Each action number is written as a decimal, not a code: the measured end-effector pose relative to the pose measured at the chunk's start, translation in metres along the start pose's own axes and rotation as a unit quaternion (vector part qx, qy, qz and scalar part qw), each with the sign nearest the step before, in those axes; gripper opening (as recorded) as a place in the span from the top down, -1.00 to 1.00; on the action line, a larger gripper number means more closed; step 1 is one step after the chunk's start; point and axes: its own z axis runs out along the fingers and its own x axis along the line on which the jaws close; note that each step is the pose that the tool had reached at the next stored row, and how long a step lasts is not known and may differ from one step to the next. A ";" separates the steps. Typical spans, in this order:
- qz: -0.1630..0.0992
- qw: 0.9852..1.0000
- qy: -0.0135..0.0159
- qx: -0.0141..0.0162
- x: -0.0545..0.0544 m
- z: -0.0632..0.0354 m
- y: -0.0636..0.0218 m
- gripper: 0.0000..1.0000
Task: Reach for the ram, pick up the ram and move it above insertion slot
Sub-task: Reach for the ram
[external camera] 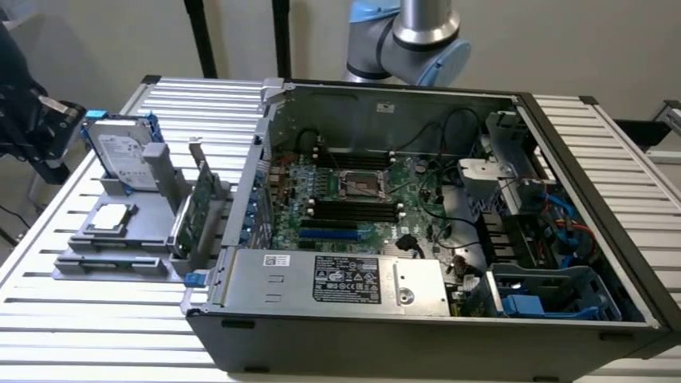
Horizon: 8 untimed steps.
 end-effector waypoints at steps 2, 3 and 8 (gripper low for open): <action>0.000 1.000 0.000 0.000 0.000 0.0001 -0.0018 0.79; 0.000 1.000 0.000 0.000 0.000 0.0001 -0.0018 0.79; 0.000 1.000 0.000 0.000 0.000 0.0001 -0.0019 0.79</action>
